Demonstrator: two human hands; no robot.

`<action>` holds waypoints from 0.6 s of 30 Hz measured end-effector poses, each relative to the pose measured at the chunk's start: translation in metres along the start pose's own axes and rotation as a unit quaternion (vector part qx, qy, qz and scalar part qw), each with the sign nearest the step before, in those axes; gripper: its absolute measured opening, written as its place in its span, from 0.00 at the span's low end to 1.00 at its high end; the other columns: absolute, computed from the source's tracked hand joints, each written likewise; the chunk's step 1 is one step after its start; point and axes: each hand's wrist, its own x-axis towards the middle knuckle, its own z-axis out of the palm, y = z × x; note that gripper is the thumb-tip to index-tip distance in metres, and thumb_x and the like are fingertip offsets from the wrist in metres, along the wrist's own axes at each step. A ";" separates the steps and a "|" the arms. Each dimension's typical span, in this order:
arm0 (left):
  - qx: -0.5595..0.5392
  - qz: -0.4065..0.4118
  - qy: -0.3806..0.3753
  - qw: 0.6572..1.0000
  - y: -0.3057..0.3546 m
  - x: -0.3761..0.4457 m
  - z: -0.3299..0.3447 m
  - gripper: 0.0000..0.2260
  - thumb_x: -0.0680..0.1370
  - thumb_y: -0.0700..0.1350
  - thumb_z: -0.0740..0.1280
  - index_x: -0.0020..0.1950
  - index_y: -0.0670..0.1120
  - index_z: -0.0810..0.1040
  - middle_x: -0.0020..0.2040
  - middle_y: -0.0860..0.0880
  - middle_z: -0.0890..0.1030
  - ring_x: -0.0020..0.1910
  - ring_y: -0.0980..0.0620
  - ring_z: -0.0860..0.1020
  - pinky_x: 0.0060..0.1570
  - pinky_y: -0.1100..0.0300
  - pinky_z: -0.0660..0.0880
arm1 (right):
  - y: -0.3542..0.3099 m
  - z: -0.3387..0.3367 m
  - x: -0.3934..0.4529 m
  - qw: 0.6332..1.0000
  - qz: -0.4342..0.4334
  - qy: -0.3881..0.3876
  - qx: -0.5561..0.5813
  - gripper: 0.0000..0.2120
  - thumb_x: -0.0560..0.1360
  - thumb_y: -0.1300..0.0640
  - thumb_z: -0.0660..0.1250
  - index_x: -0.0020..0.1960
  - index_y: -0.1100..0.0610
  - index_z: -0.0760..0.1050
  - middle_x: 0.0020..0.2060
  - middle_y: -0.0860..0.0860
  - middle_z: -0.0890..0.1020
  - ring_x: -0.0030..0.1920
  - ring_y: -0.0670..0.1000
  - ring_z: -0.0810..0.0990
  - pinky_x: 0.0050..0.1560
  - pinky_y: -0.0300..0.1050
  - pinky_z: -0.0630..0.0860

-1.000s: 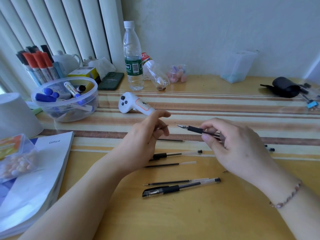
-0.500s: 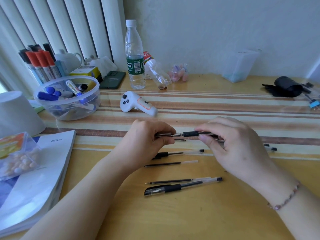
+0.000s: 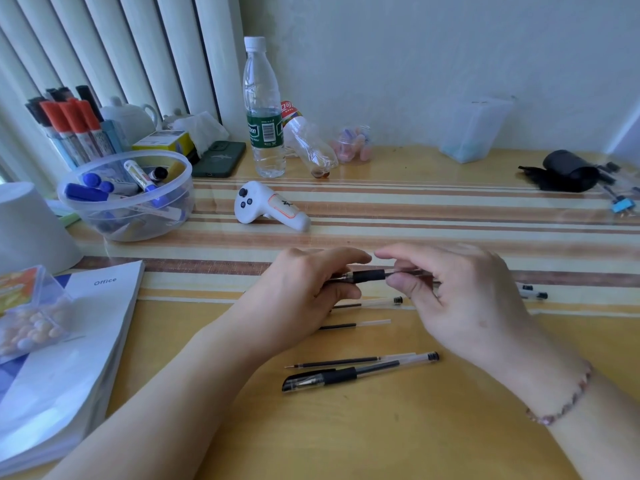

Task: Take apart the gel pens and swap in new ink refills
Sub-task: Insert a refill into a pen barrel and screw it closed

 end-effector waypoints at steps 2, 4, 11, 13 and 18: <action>0.000 0.010 0.008 1.000 0.001 0.001 0.000 0.15 0.73 0.40 0.73 0.60 0.45 0.80 0.42 0.57 0.83 0.45 0.59 0.81 0.45 0.75 0.72 | -0.003 0.001 0.001 1.000 0.002 0.009 0.002 0.12 0.70 0.57 0.71 0.53 0.51 0.83 0.34 0.44 0.85 0.36 0.49 0.85 0.37 0.48 0.81; 0.004 0.021 0.011 1.000 0.002 0.002 -0.001 0.13 0.74 0.40 0.72 0.58 0.44 0.81 0.43 0.59 0.81 0.44 0.60 0.80 0.44 0.76 0.71 | -0.004 0.002 0.002 1.000 0.016 0.009 0.018 0.12 0.70 0.56 0.70 0.53 0.51 0.83 0.34 0.45 0.86 0.35 0.48 0.85 0.37 0.49 0.82; 0.027 0.029 0.021 0.999 -0.008 0.004 -0.003 0.09 0.75 0.36 0.68 0.54 0.45 0.81 0.42 0.55 0.80 0.41 0.58 0.76 0.44 0.66 0.72 | -0.007 0.001 0.005 0.997 0.047 -0.060 0.034 0.17 0.73 0.45 0.66 0.60 0.49 0.79 0.46 0.44 0.86 0.47 0.46 0.84 0.48 0.51 0.82; 0.053 -0.033 0.057 0.996 -0.021 0.004 -0.005 0.08 0.75 0.40 0.67 0.53 0.46 0.81 0.42 0.56 0.79 0.43 0.56 0.76 0.45 0.58 0.74 | 0.003 -0.009 0.008 0.995 0.063 -0.078 -0.013 0.22 0.73 0.40 0.64 0.64 0.48 0.76 0.54 0.42 0.82 0.54 0.44 0.79 0.56 0.46 0.76; 0.105 -0.207 0.079 0.970 -0.047 0.002 -0.006 0.08 0.76 0.41 0.68 0.51 0.52 0.82 0.51 0.53 0.80 0.55 0.47 0.72 0.56 0.48 0.70 | 0.064 -0.047 0.009 0.946 0.283 -0.112 -0.109 0.08 0.75 0.50 0.68 0.53 0.45 0.80 0.43 0.38 0.76 0.47 0.48 0.76 0.44 0.45 0.69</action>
